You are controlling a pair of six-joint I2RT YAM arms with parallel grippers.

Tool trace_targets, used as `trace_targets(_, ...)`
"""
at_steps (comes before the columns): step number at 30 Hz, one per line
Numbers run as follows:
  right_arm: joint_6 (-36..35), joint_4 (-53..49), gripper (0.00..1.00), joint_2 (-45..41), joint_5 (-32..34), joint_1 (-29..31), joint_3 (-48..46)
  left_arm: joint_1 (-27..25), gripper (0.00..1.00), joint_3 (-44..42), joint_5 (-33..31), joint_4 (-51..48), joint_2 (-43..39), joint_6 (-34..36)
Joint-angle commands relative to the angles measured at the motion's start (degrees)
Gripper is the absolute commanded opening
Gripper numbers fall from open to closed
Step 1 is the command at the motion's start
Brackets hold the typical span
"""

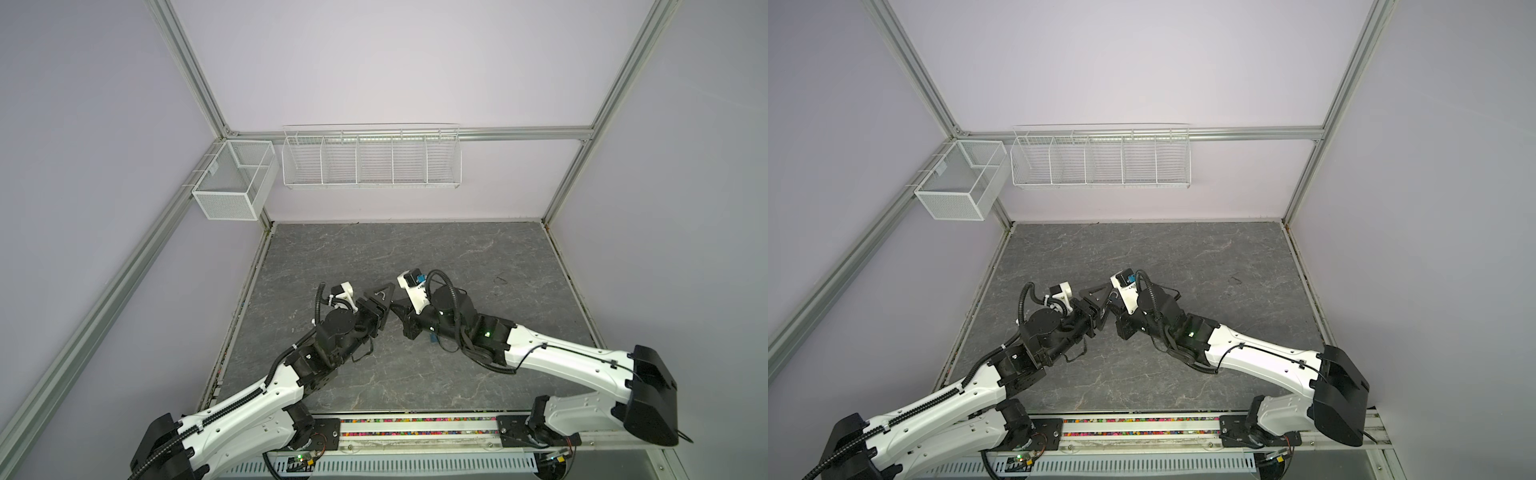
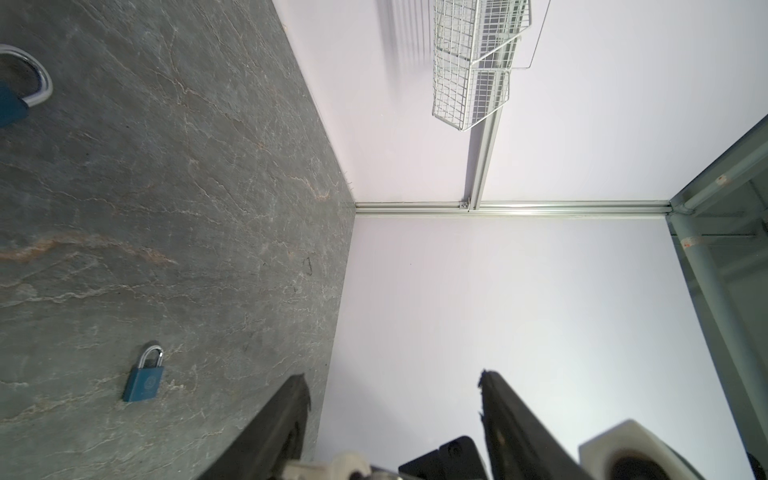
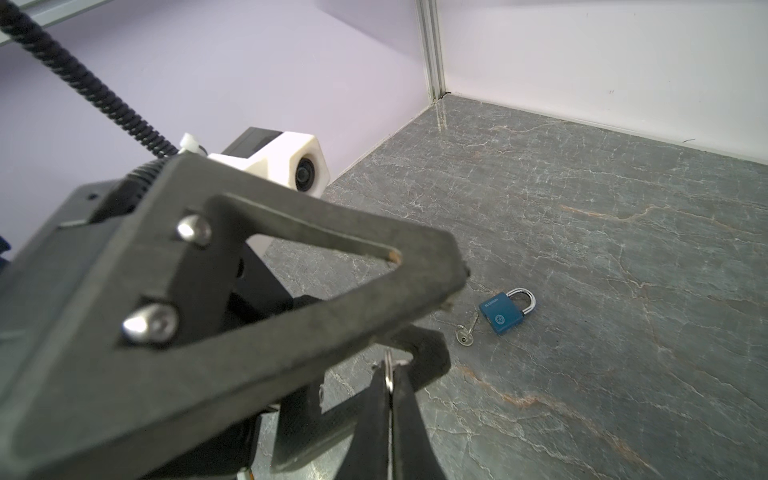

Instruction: Unlock with the key

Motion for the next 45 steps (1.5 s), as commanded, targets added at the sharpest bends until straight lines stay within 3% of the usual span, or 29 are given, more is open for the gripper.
trace_targets(1, -1.1, 0.8, 0.06, -1.8, -0.2, 0.3, -1.0, -0.3, 0.63, -0.3, -1.7, -1.6, -0.6, -0.3)
trace_targets(14, -2.3, 1.9, 0.06, -2.9, -0.5, 0.3, -2.6, -0.3, 0.47, -0.3, -2.8, -2.3, -0.9, -0.5)
trace_targets(33, -1.0, 6.6, 0.06, 1.5, -2.2, 0.3, -0.6, -0.3, 0.54, 0.4, -2.0, -0.5, 0.1, -1.3)
trace_targets(45, -1.6, 5.9, 0.06, -2.0, -0.9, 0.4, -2.9, -0.3, 0.48, -0.2, -4.1, -1.2, -1.2, -1.3)
